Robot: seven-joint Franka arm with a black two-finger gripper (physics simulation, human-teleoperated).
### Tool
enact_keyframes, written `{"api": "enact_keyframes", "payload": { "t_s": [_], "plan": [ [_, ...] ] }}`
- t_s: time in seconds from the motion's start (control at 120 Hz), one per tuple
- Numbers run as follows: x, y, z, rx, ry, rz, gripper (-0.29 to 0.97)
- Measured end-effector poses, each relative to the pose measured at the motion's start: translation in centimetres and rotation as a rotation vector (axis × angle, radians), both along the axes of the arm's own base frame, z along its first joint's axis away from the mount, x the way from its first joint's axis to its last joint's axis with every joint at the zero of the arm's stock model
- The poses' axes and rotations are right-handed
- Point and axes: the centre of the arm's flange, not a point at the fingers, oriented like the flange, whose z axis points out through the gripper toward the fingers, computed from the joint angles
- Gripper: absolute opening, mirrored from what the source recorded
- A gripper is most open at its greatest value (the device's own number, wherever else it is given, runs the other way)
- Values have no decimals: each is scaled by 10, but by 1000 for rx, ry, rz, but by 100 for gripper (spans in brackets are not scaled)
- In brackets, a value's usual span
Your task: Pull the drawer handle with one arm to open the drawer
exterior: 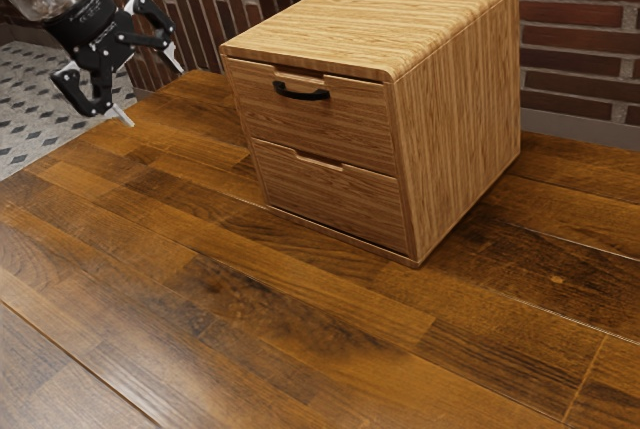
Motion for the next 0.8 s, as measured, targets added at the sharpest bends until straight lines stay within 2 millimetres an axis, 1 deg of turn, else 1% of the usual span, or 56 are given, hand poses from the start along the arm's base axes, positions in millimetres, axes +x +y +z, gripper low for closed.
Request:
{"api": "enact_keyframes", "payload": {
  "t_s": [0.058,0.125,0.217,0.383,0.467,0.592,0.65,0.717,0.8],
  "plan": [
    [19,6,-15,2,-11,19,68],
    [36,11,-23,-2,-60,32,67],
    [49,12,-24,-20,-133,39,66],
    [73,15,-45,-32,-169,46,62],
    [82,6,-50,-32,-183,31,57],
    [93,-25,-49,-28,-212,-22,53],
    [98,-34,-51,-24,-220,-39,52],
    [100,-35,-52,-19,-229,-43,51],
    [100,-27,-53,-9,-236,-31,50]
  ]
}}
